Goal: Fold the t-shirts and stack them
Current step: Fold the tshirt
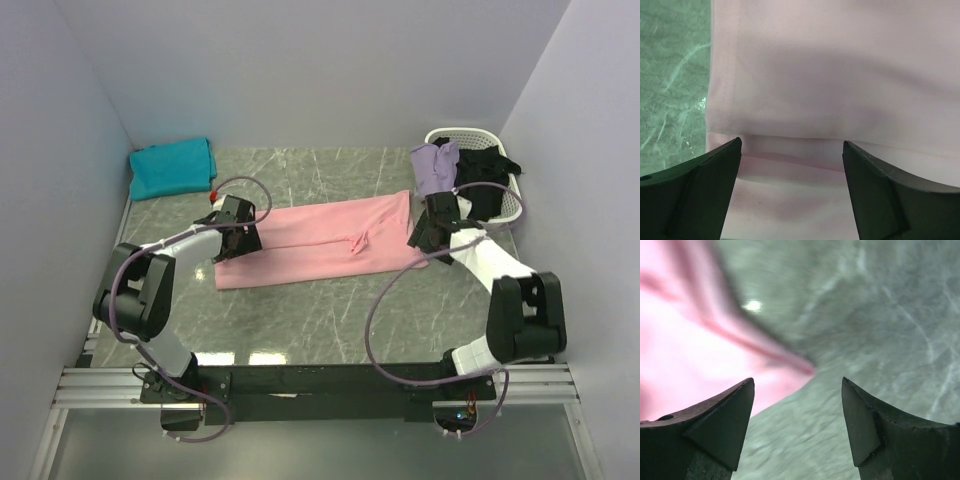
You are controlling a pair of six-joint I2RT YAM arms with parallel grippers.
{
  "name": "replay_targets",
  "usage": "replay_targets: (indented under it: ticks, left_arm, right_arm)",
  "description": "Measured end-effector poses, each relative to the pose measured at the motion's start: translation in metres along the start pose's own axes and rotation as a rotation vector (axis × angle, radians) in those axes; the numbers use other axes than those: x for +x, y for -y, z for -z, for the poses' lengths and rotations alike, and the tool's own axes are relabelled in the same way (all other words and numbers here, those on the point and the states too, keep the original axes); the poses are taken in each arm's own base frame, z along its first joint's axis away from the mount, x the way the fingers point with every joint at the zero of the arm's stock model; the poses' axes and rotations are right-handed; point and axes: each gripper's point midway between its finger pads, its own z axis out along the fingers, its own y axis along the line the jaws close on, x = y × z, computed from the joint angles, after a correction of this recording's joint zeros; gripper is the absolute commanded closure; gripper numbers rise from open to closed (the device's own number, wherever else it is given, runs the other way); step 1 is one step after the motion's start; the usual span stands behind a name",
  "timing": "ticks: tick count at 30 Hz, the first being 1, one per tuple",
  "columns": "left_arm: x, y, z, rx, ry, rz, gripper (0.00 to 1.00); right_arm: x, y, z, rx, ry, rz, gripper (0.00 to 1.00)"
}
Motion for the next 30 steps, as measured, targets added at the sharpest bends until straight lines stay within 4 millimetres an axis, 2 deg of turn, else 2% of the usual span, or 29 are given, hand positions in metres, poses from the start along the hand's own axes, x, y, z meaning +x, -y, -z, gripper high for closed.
replay_targets:
  ticks: [4,5,7,10,13,15,17,26,30]
  left_arm:
    - [-0.02,0.016,0.022,0.076,0.046,0.016,0.05]
    - [-0.029,0.024,0.031,0.108,0.068,0.02,0.01]
    - [-0.052,0.042,0.05,0.19,0.116,0.03,0.01]
    - [-0.093,0.075,0.077,0.321,0.199,0.037,0.01]
    - [-0.125,0.106,0.088,0.414,0.239,0.019,0.01]
    - [-0.14,0.127,0.081,0.458,0.244,-0.005,0.01]
    - [-0.144,0.144,0.064,0.481,0.223,-0.034,0.01]
    - [-0.101,0.17,-0.035,0.455,0.031,-0.18,0.01]
    - [-0.091,0.172,-0.057,0.445,-0.001,-0.208,0.01]
  right_arm:
    - [-0.011,-0.022,0.029,-0.176,0.066,-0.073,0.23]
    - [-0.01,-0.026,0.035,-0.217,0.069,-0.096,0.24]
    - [-0.004,-0.035,0.042,-0.292,0.063,-0.132,0.25]
    - [0.019,-0.042,0.043,-0.377,0.016,-0.192,0.26]
    - [0.046,-0.041,0.038,-0.397,-0.057,-0.238,0.26]
    - [0.056,-0.04,0.037,-0.403,-0.091,-0.258,0.26]
    - [0.061,-0.042,0.037,-0.419,-0.103,-0.276,0.26]
    - [0.07,-0.05,0.032,-0.457,-0.147,-0.344,0.26]
    - [0.079,-0.053,0.022,-0.452,-0.185,-0.366,0.26]
